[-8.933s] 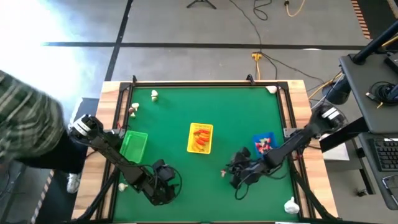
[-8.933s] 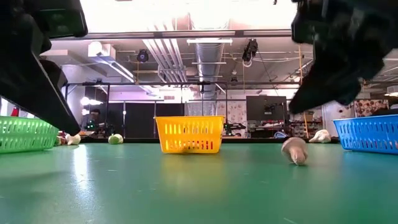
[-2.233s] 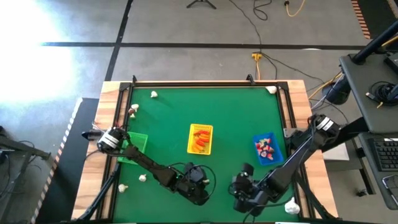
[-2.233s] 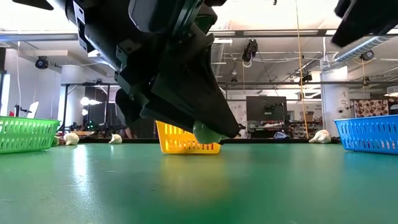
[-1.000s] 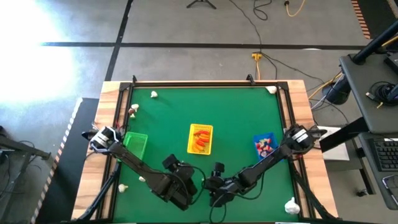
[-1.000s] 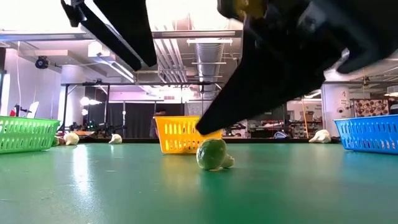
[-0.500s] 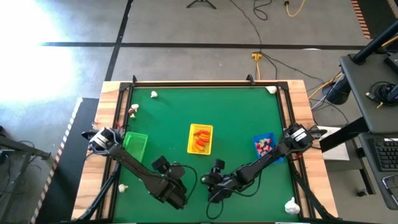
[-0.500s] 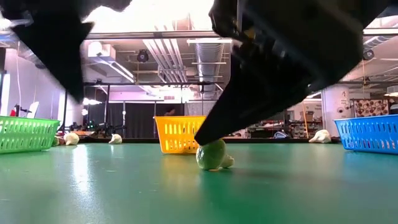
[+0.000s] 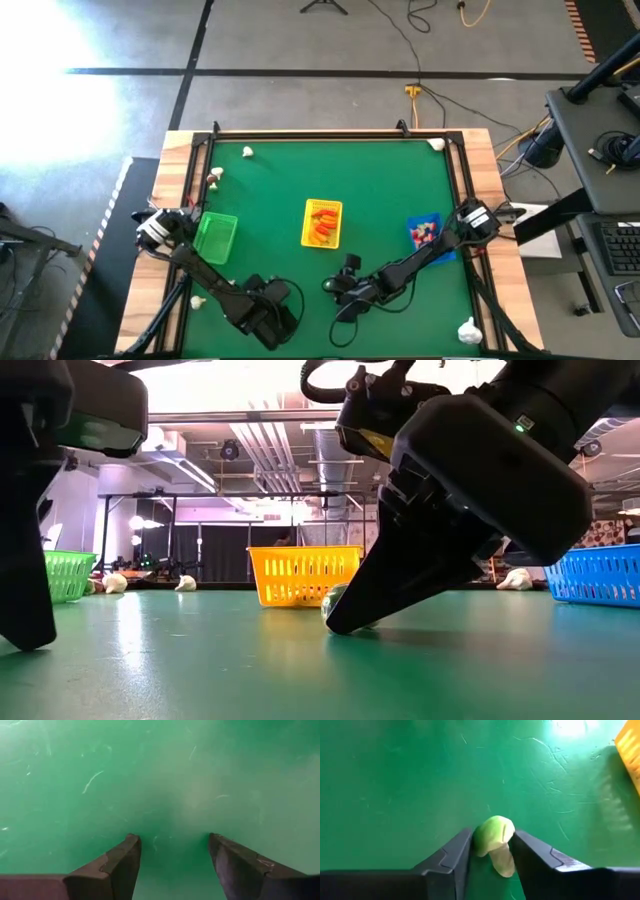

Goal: Sort produce into baskets
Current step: Put the green mushroom into the blue bin

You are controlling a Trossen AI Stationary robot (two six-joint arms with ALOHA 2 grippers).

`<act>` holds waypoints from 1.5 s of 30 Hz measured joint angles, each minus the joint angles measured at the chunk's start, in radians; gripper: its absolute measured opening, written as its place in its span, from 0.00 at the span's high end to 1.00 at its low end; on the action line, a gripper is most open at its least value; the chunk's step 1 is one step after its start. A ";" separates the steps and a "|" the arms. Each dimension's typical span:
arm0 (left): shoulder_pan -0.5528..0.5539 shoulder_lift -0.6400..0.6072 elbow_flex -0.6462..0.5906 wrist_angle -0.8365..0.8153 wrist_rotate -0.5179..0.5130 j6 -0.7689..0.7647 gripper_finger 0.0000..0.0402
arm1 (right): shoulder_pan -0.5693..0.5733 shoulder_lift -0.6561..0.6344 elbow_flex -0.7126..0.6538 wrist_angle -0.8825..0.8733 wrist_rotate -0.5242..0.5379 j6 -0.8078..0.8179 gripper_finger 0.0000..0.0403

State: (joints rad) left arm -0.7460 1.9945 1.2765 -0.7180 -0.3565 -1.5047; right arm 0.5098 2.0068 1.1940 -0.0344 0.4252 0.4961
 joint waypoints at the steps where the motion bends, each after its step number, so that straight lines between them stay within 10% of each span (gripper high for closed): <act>1: 0.000 0.000 -0.001 0.005 -0.003 0.000 0.46 | 0.000 0.000 0.000 0.000 -0.002 0.001 0.69; 13: 0.003 0.004 0.009 0.002 -0.026 -0.016 0.46 | 0.000 -0.118 0.078 -0.190 -0.068 0.070 0.87; 28: 0.010 0.006 0.015 0.111 -0.137 0.010 0.46 | 0.047 -0.600 0.133 -1.371 0.072 0.679 0.87; 45: 0.022 0.025 0.004 0.088 -0.189 -0.056 0.46 | 0.059 -0.862 -0.475 -1.209 -0.099 1.386 0.84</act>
State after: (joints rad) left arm -0.7235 2.0198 1.2800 -0.6303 -0.5459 -1.5607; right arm 0.5690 1.1445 0.7187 -1.2436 0.3259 1.8821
